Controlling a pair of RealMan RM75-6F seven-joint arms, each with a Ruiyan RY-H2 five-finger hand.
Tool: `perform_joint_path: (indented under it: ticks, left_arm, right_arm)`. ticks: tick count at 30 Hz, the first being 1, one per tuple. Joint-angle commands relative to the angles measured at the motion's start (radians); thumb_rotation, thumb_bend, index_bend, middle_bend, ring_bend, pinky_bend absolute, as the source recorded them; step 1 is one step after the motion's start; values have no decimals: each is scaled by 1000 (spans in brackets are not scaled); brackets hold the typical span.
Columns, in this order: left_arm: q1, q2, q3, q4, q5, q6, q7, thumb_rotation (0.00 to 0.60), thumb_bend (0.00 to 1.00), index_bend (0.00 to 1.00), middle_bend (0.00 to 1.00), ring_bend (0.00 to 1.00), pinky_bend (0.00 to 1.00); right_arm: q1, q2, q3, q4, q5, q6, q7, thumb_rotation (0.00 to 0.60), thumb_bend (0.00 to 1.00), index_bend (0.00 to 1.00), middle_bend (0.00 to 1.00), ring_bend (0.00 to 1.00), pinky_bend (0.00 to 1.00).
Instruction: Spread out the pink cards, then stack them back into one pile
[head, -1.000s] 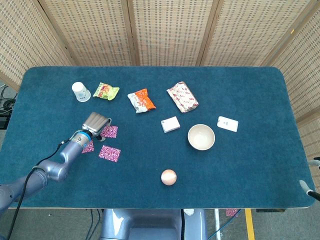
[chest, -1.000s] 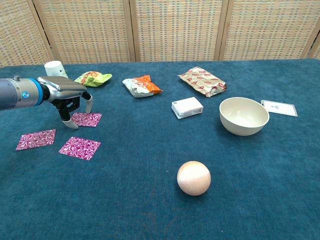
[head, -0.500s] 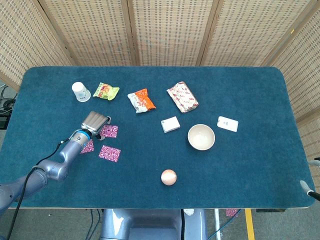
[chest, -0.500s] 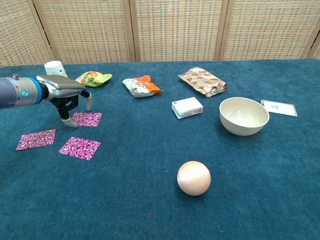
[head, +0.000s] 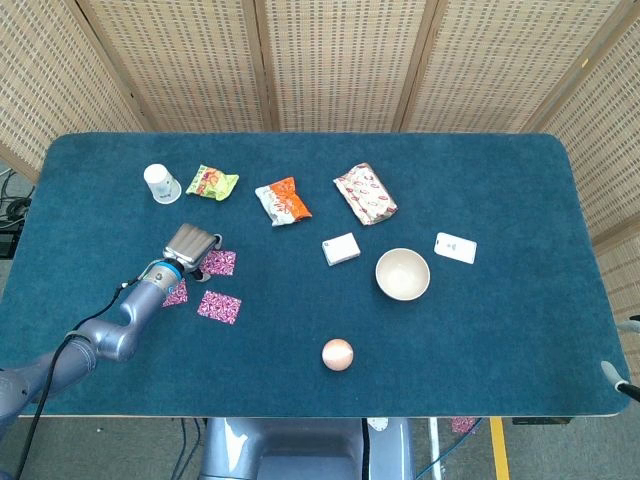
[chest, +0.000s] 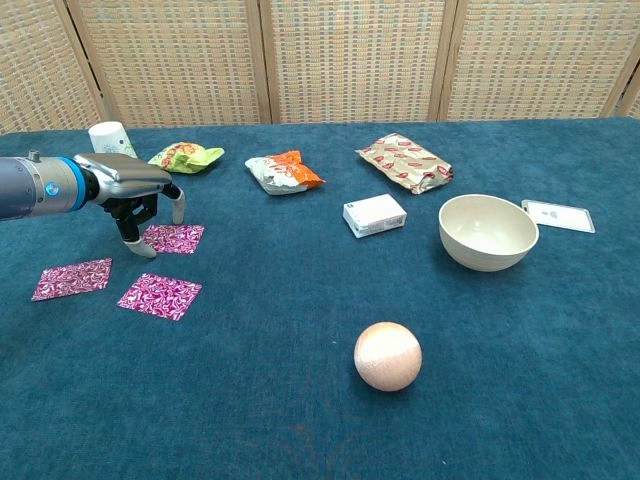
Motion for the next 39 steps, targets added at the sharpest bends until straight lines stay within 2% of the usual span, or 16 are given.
perform_joint_path:
  ticks: [1, 15, 23, 39]
  left_arm:
    - [1, 0, 1, 1, -2, 1, 2, 520, 213, 323, 812, 792, 678]
    - [2, -2, 1, 3, -14, 1, 9, 519, 221, 334, 812, 792, 678]
    - [5, 0, 0, -1, -14, 1, 2, 520, 266, 360, 812, 792, 678]
    - [5, 3, -1, -12, -14, -1, -10, 519, 267, 392, 812, 792, 678]
  right_arm:
    - [0, 0, 1, 1, 0, 1, 2, 600, 234, 348, 319, 162, 139]
    - [3, -1, 3, 3, 2, -4, 3, 600, 234, 348, 319, 162, 139]
    - [4, -2, 3, 3, 3, -7, 1, 600, 234, 348, 319, 162, 139]
    - [4, -1, 5, 2, 2, -3, 2, 600, 234, 348, 319, 162, 139]
